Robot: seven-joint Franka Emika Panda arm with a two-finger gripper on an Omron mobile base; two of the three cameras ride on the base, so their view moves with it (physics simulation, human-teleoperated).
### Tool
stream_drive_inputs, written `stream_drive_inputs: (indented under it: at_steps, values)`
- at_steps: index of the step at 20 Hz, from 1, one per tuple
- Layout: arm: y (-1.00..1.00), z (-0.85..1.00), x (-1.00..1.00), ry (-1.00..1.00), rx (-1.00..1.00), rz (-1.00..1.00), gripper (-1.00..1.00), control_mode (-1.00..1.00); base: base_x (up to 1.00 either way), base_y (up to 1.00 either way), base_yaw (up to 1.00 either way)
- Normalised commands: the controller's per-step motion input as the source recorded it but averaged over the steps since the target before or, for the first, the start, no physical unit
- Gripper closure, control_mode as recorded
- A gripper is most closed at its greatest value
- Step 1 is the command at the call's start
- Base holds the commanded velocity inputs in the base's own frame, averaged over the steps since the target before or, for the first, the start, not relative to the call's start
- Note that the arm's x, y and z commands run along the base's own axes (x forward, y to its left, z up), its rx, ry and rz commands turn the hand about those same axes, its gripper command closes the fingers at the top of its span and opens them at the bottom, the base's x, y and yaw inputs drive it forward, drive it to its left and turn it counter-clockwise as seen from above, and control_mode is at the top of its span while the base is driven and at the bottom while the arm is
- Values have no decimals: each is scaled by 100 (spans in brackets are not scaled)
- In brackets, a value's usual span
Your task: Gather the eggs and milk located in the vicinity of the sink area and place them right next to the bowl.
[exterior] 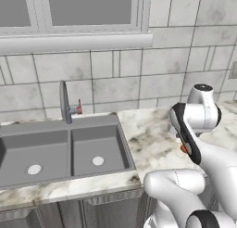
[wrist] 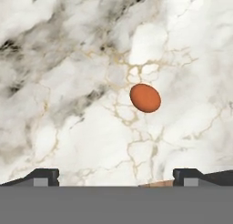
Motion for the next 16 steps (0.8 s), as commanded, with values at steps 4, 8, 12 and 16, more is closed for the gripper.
stream_drive_inputs:
  at_steps: [4, 8, 12, 16]
  values:
    - [-62, -13, 34, 14, -2, 0, -100, -100, 0, 0, 0]
    - [-32, -29, 24, 5, -4, 0, -100, -100, 0, 0, 0]
    - [-31, -40, 59, 2, 0, 6, -100, -100, 0, 0, 0]
    - [-19, -24, 49, 2, 0, 8, -100, -100, 0, 0, 0]
